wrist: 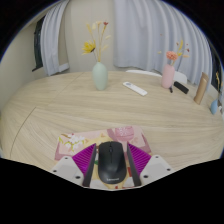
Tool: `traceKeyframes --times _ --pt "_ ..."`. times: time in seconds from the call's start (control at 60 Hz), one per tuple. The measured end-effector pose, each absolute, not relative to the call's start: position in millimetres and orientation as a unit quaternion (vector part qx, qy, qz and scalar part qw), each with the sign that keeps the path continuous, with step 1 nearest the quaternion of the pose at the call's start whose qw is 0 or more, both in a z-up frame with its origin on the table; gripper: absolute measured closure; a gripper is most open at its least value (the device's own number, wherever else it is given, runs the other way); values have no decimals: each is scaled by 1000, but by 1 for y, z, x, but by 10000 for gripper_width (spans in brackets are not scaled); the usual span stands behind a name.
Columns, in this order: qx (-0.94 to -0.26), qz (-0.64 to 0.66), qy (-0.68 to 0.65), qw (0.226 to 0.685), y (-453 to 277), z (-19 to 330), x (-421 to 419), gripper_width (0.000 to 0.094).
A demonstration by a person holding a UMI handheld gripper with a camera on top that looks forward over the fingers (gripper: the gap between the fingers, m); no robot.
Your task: Arrange mouse
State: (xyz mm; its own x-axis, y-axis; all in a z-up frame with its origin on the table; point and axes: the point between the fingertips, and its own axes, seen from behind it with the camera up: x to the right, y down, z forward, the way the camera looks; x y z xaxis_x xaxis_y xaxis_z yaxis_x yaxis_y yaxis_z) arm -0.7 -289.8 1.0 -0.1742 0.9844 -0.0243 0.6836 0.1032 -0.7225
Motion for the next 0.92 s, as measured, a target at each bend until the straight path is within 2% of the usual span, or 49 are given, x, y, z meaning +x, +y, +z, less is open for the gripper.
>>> traceKeyframes --times 0.033,0.05,0.1,0.233,0.35,0.65,0.917 --pt "-595 310 -701 244 -287 8 0 132" --pt "-595 311 -700 243 -284 13 3 64" --pt "-599 312 -696 243 -274 28 9 110" --pt "-600 312 -691 256 -229 83 46 73" --pt "-610 299 -685 263 -179 113 95 73" --pt "-662 253 -642 292 -57 129 204 70" --pt "-687 231 -618 304 -1 126 267 72"
